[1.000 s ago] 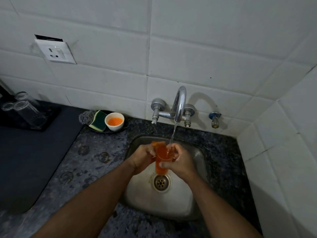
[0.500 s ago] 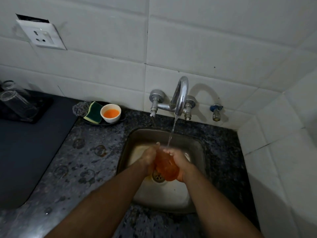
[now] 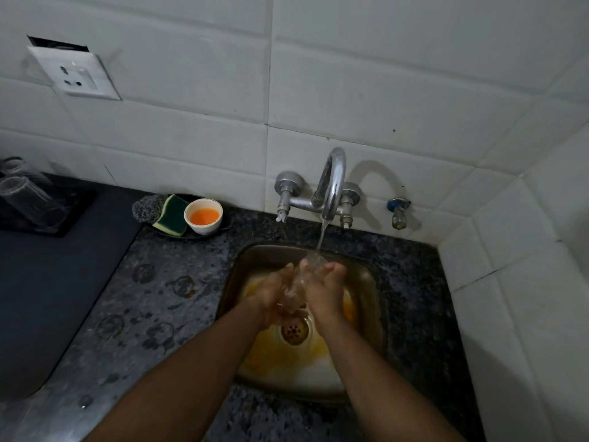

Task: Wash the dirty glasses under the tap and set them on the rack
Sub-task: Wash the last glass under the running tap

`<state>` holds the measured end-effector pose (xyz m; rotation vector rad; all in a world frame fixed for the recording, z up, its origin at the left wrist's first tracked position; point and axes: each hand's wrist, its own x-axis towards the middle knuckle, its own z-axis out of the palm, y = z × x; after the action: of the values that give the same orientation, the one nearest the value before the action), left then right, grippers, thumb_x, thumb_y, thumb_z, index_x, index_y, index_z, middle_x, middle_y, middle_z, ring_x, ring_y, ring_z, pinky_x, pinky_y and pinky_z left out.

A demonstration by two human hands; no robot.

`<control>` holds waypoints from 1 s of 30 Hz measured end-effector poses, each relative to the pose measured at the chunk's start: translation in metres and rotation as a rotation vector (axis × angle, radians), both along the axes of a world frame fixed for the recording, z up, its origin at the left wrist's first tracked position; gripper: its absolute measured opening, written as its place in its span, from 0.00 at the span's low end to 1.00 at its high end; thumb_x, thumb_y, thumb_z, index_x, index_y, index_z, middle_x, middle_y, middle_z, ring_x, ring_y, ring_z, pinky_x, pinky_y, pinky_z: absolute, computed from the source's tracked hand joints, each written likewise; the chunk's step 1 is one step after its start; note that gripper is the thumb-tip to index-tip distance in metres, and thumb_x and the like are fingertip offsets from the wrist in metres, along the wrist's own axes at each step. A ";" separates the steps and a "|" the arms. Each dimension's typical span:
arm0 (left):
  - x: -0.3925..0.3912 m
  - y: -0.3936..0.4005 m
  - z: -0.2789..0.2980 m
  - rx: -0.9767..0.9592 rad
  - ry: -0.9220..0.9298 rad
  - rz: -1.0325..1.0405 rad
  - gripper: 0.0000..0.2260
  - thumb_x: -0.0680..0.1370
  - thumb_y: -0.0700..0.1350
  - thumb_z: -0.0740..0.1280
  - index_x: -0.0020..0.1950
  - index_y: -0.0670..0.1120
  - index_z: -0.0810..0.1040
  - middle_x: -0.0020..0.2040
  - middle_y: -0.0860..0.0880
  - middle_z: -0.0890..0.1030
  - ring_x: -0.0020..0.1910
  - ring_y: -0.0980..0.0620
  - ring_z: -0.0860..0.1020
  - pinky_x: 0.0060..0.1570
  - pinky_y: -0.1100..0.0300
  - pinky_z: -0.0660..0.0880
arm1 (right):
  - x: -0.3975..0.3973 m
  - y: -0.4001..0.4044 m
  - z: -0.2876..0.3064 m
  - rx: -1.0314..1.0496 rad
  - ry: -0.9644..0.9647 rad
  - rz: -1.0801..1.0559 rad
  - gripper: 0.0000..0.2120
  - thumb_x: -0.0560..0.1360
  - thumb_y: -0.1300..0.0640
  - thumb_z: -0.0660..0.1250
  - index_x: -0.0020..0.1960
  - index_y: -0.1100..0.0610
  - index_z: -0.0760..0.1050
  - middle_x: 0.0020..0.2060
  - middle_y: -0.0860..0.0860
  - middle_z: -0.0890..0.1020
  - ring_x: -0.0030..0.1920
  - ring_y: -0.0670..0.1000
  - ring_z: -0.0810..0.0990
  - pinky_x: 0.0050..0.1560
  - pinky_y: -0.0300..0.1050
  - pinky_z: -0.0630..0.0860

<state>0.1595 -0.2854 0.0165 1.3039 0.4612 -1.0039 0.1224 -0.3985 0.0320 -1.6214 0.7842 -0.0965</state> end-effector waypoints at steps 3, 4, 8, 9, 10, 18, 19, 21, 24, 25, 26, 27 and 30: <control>0.012 0.006 -0.002 -0.102 -0.042 0.107 0.22 0.77 0.67 0.68 0.53 0.49 0.86 0.41 0.47 0.80 0.31 0.52 0.75 0.32 0.59 0.67 | -0.016 -0.003 0.014 -0.519 -0.143 0.297 0.19 0.78 0.48 0.74 0.62 0.53 0.70 0.60 0.46 0.71 0.52 0.46 0.77 0.44 0.31 0.73; 0.016 0.010 -0.004 -0.093 -0.083 0.136 0.23 0.75 0.67 0.70 0.53 0.48 0.87 0.41 0.47 0.79 0.29 0.53 0.72 0.30 0.60 0.63 | -0.020 -0.007 0.018 -0.666 -0.162 0.406 0.19 0.78 0.48 0.74 0.63 0.52 0.72 0.64 0.45 0.69 0.52 0.44 0.76 0.45 0.34 0.75; 0.025 0.021 -0.007 -0.027 -0.177 0.156 0.37 0.71 0.72 0.71 0.59 0.40 0.85 0.44 0.42 0.82 0.28 0.51 0.72 0.27 0.61 0.61 | -0.022 -0.024 0.041 -1.074 -0.192 0.728 0.14 0.78 0.45 0.72 0.60 0.50 0.80 0.62 0.45 0.79 0.60 0.50 0.78 0.53 0.46 0.76; 0.026 0.020 -0.008 -0.018 -0.162 0.138 0.36 0.71 0.72 0.71 0.58 0.40 0.86 0.44 0.43 0.83 0.27 0.51 0.72 0.27 0.61 0.60 | -0.018 -0.026 0.048 -1.155 -0.176 0.814 0.15 0.77 0.45 0.72 0.61 0.50 0.81 0.60 0.46 0.81 0.63 0.52 0.76 0.57 0.48 0.76; 0.026 0.018 -0.005 -0.013 -0.140 0.109 0.32 0.73 0.71 0.70 0.56 0.42 0.86 0.43 0.44 0.83 0.27 0.51 0.71 0.27 0.61 0.60 | -0.013 -0.028 0.054 -1.245 -0.168 0.886 0.16 0.77 0.45 0.73 0.61 0.50 0.82 0.60 0.46 0.82 0.67 0.54 0.74 0.62 0.51 0.75; 0.021 0.010 0.003 -0.254 0.048 0.253 0.19 0.72 0.51 0.61 0.50 0.37 0.80 0.42 0.40 0.79 0.28 0.46 0.70 0.21 0.66 0.59 | 0.004 -0.045 0.058 -1.175 -0.325 0.975 0.10 0.71 0.53 0.77 0.53 0.48 0.86 0.52 0.43 0.86 0.57 0.50 0.80 0.55 0.52 0.80; 0.021 0.011 0.002 -0.281 0.041 0.269 0.19 0.72 0.50 0.61 0.49 0.36 0.79 0.41 0.39 0.78 0.27 0.46 0.71 0.19 0.66 0.59 | 0.004 -0.044 0.057 -1.129 -0.353 1.020 0.10 0.72 0.54 0.77 0.53 0.47 0.86 0.52 0.43 0.86 0.58 0.49 0.81 0.56 0.51 0.81; 0.020 0.010 0.001 -0.281 -0.015 0.260 0.17 0.77 0.51 0.62 0.46 0.38 0.80 0.35 0.41 0.76 0.23 0.48 0.70 0.17 0.67 0.58 | 0.002 -0.039 0.060 -1.071 -0.323 1.134 0.13 0.74 0.55 0.75 0.57 0.45 0.84 0.55 0.42 0.86 0.59 0.46 0.81 0.57 0.46 0.79; 0.018 0.008 -0.003 -0.180 -0.100 0.216 0.19 0.80 0.58 0.66 0.45 0.42 0.82 0.32 0.46 0.75 0.21 0.52 0.67 0.17 0.66 0.55 | 0.008 -0.033 0.060 -1.141 -0.144 1.270 0.09 0.77 0.54 0.73 0.56 0.45 0.80 0.49 0.44 0.84 0.51 0.48 0.82 0.51 0.45 0.78; 0.016 0.008 -0.007 -0.149 -0.128 0.195 0.21 0.80 0.61 0.67 0.45 0.43 0.83 0.31 0.47 0.75 0.22 0.53 0.67 0.19 0.66 0.55 | 0.012 -0.032 0.060 -1.110 -0.097 1.270 0.09 0.78 0.55 0.73 0.56 0.46 0.81 0.49 0.45 0.84 0.50 0.48 0.83 0.51 0.47 0.80; 0.014 0.008 -0.009 -0.137 -0.151 0.188 0.23 0.80 0.64 0.67 0.45 0.44 0.83 0.32 0.47 0.76 0.24 0.52 0.67 0.22 0.64 0.56 | 0.016 -0.030 0.058 -1.001 -0.072 1.230 0.11 0.78 0.57 0.73 0.59 0.46 0.82 0.51 0.45 0.86 0.50 0.45 0.83 0.52 0.47 0.82; 0.013 0.008 -0.013 -0.174 -0.167 0.211 0.25 0.79 0.65 0.67 0.47 0.43 0.84 0.34 0.46 0.77 0.27 0.50 0.69 0.26 0.62 0.59 | 0.018 -0.029 0.055 -0.814 -0.044 1.171 0.15 0.78 0.59 0.73 0.62 0.46 0.82 0.54 0.44 0.86 0.52 0.43 0.84 0.51 0.44 0.83; 0.008 0.007 -0.014 -0.350 -0.223 0.377 0.21 0.74 0.59 0.74 0.49 0.41 0.83 0.42 0.41 0.77 0.37 0.44 0.74 0.34 0.55 0.66 | 0.020 -0.023 0.055 -0.315 0.082 0.942 0.19 0.80 0.66 0.69 0.68 0.54 0.80 0.61 0.48 0.86 0.53 0.43 0.86 0.36 0.37 0.81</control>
<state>0.1673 -0.2788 0.0029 0.9537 0.3258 -0.5836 0.1425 -0.4214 0.0866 -2.1545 -0.0022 0.5437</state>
